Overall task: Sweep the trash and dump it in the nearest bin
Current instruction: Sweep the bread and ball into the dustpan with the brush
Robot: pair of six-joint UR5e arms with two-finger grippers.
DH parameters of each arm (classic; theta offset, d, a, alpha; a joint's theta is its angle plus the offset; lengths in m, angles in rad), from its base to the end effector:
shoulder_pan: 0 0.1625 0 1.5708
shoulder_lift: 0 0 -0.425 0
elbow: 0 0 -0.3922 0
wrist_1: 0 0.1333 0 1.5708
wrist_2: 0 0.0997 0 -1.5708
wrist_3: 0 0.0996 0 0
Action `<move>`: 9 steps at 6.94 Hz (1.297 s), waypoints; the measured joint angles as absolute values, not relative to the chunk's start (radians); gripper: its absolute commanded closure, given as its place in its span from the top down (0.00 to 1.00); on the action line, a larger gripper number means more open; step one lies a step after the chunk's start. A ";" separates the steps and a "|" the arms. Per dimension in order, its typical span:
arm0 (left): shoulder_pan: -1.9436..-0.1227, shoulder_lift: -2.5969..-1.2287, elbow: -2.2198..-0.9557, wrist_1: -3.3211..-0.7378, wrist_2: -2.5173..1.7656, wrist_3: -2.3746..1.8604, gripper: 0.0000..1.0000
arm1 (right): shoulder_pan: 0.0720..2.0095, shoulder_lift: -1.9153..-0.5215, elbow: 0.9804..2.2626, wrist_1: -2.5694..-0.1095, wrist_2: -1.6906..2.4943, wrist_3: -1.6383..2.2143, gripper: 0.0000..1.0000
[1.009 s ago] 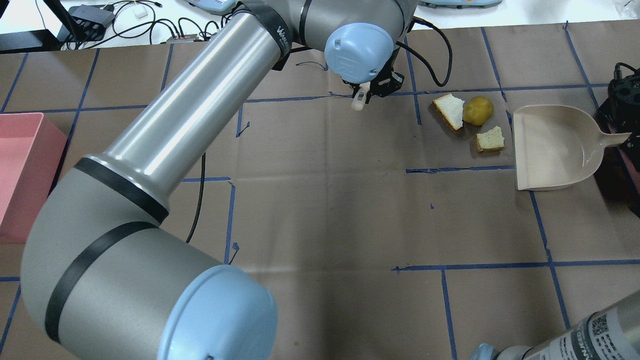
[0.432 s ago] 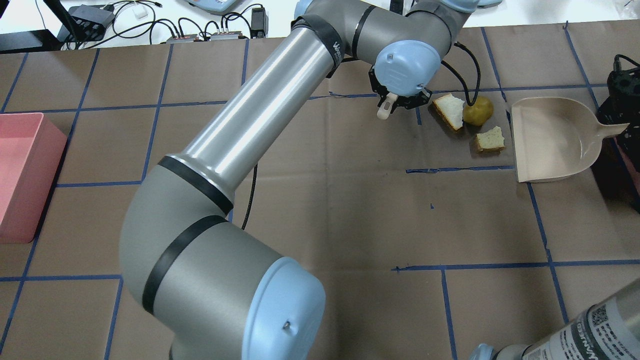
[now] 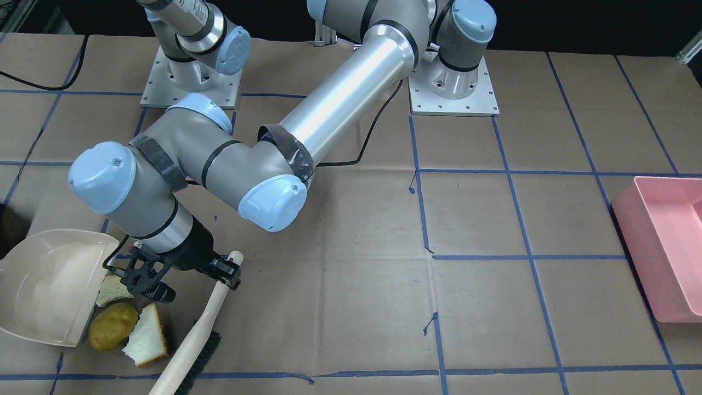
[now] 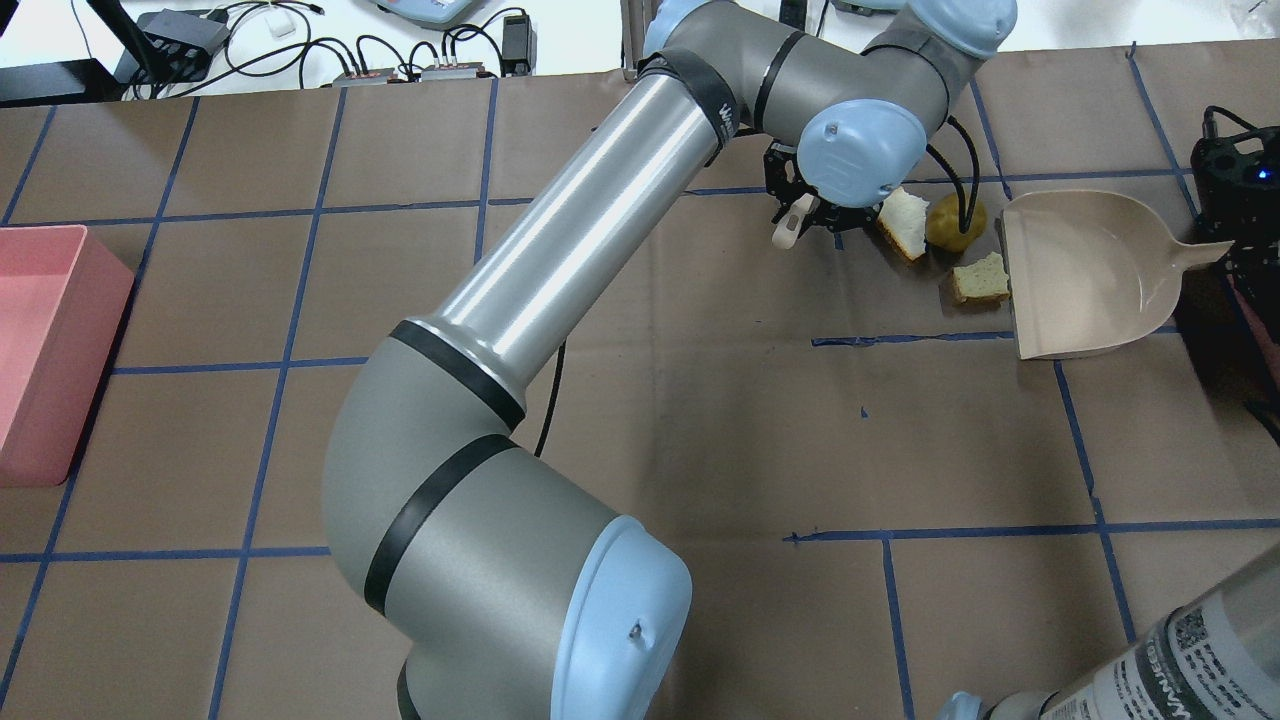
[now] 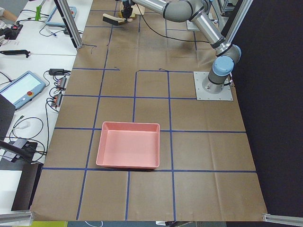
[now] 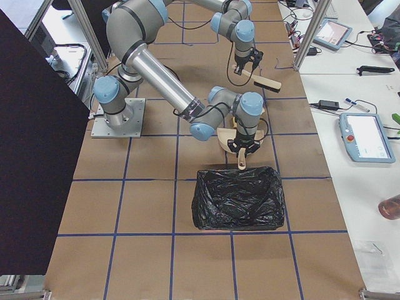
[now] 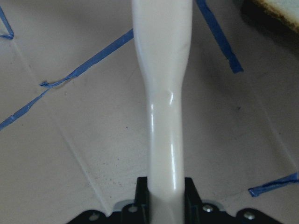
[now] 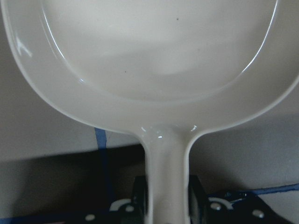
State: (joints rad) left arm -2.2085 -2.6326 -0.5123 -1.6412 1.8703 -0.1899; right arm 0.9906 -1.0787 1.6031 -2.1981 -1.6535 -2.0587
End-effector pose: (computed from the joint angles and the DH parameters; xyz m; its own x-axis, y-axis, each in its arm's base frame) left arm -0.5930 -0.6257 0.2661 -0.8533 0.4245 -0.3029 0.4406 0.8976 0.0168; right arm -0.2515 -0.6119 0.2522 -0.0931 -0.9943 0.0522 -0.9878 0.0989 0.1207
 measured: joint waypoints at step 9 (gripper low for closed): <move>-2.274 -2.735 -0.424 -1.710 1.875 -0.210 0.00 | 1.046 -1.043 1.554 -2.184 -1.635 -2.084 0.03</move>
State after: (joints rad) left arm -2.2742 -2.7345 -0.4243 -1.7102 1.8747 -0.2099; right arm 1.0458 -1.0433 1.5540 -2.1844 -1.6352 -2.0841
